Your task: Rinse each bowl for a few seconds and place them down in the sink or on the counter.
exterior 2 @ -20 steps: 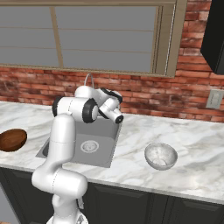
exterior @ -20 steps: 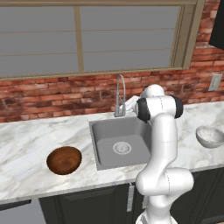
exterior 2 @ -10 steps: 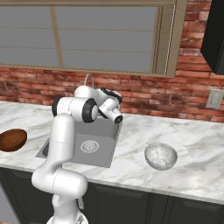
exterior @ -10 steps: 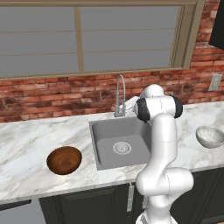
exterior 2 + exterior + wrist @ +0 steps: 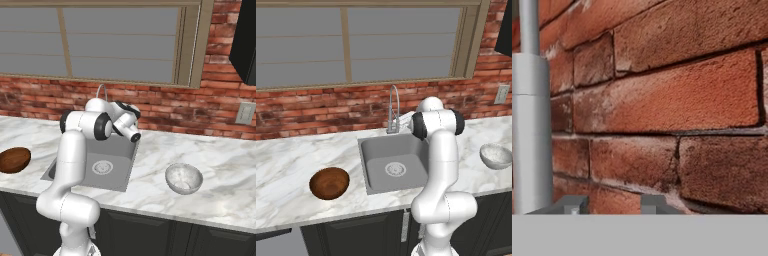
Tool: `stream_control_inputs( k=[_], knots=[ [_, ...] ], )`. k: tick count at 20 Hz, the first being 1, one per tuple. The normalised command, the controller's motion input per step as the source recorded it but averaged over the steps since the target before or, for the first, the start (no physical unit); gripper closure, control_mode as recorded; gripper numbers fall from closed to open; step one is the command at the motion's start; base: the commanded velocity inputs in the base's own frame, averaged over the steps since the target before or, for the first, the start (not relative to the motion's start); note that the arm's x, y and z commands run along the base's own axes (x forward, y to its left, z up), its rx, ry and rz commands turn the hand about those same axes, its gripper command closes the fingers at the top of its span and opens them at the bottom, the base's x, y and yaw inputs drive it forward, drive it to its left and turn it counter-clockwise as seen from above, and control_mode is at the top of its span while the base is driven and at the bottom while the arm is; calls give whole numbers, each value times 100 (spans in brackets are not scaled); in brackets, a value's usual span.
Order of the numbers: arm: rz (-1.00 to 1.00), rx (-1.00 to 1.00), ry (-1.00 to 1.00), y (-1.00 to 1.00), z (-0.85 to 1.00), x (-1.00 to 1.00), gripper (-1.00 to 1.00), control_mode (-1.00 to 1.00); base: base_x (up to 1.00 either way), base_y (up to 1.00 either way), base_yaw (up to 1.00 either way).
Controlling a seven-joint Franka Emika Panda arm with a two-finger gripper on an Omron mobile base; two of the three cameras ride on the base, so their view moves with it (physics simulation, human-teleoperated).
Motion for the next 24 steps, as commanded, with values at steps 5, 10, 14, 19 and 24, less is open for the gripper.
stream_control_inputs(
  k=[5, 10, 14, 19, 24],
  knots=[
    [0, 3, 1, -51, -39, -4, 100, -100, 0, 0, 0],
    [-1, 1, 1, -50, -43, -6, 100, -100, 0, 0, 0],
    [-1, 0, 3, -49, -45, -7, 100, -100, 0, 0, 0],
    [-1, 0, 5, -45, -54, -10, 100, -100, 0, 0, 0],
    [-1, 0, 6, -46, -56, -11, 100, -100, 0, 0, 0]
  ],
)
